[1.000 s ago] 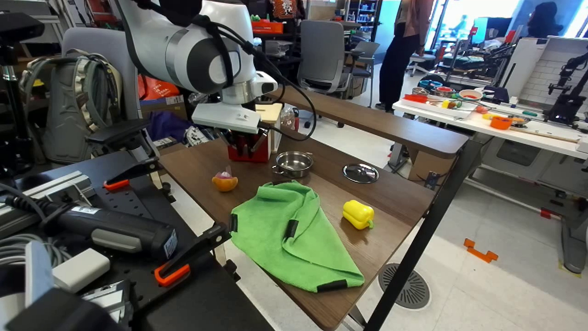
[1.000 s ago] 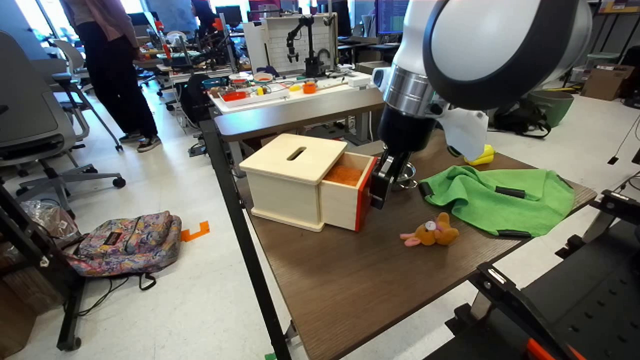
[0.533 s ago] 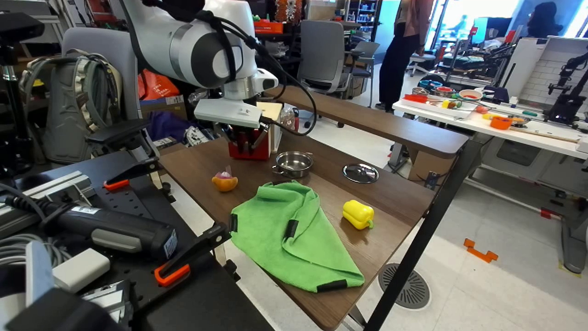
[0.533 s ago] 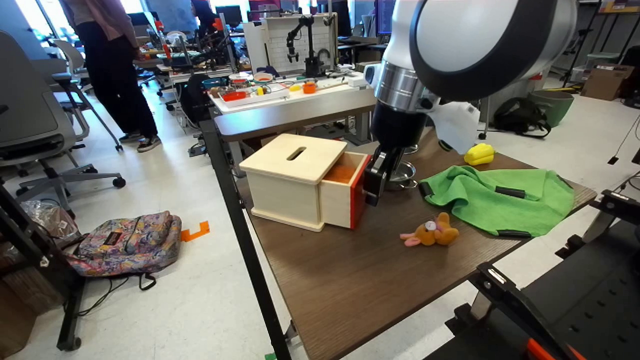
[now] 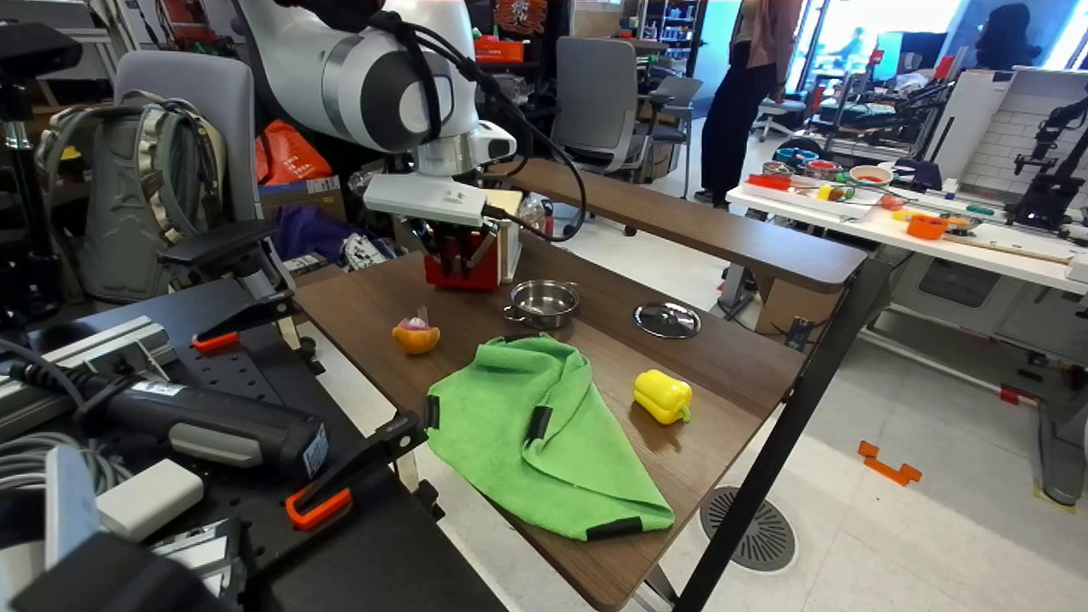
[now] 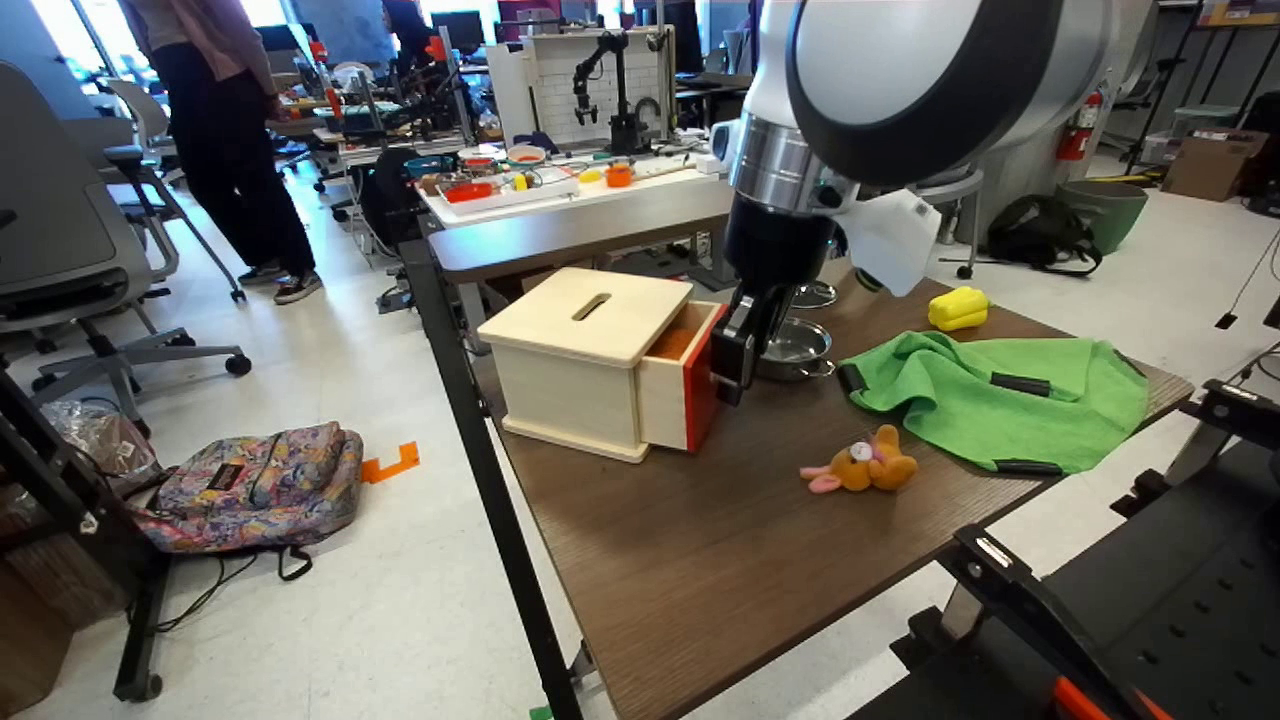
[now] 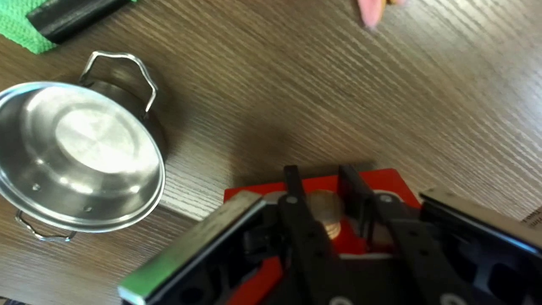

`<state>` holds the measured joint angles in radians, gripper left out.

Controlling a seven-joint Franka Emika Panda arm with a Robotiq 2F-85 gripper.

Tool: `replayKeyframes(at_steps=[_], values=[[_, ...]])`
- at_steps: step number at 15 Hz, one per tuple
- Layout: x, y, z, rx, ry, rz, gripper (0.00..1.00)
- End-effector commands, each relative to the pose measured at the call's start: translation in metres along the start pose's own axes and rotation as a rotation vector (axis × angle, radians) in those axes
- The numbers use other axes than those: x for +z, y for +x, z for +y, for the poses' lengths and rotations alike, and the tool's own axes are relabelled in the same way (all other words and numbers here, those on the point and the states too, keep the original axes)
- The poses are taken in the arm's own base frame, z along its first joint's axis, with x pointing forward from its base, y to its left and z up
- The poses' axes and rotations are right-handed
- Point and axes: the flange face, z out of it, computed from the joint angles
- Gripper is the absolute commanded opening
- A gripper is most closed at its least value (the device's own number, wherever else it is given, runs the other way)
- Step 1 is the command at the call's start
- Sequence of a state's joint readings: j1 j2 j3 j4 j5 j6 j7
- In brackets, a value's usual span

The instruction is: Close the drawer

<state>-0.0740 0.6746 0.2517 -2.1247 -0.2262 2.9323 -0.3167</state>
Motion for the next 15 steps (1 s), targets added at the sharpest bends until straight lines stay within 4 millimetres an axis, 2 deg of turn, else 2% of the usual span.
replayKeyframes(at_steps=[1, 15], values=[[-0.004, 0.024, -0.003, -0.002, 0.008, -0.001, 0.07], [0.002, 0.067, -0.008, 0.0, -0.012, 0.003, 0.07]])
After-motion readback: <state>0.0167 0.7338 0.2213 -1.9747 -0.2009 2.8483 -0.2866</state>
